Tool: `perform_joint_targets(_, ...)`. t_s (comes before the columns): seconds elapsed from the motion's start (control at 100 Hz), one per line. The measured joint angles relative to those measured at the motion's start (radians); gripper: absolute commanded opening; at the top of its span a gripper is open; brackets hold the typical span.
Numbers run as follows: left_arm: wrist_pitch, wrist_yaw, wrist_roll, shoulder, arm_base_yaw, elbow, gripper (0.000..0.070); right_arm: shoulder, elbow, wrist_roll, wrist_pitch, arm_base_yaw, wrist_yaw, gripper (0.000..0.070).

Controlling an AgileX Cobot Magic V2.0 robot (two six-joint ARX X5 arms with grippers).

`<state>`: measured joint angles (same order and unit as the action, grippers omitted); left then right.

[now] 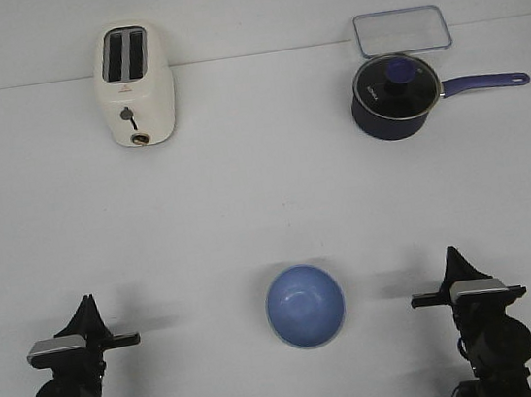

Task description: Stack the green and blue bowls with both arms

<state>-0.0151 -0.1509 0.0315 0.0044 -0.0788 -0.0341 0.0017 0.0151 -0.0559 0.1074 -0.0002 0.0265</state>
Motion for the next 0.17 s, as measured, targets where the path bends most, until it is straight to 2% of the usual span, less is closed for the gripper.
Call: perform_joint_targets(0.17,0.000,0.000,0.000,0.000,0.000,0.000,0.0015,0.000,0.000,-0.001,0.000,0.000,0.000,0.0010)
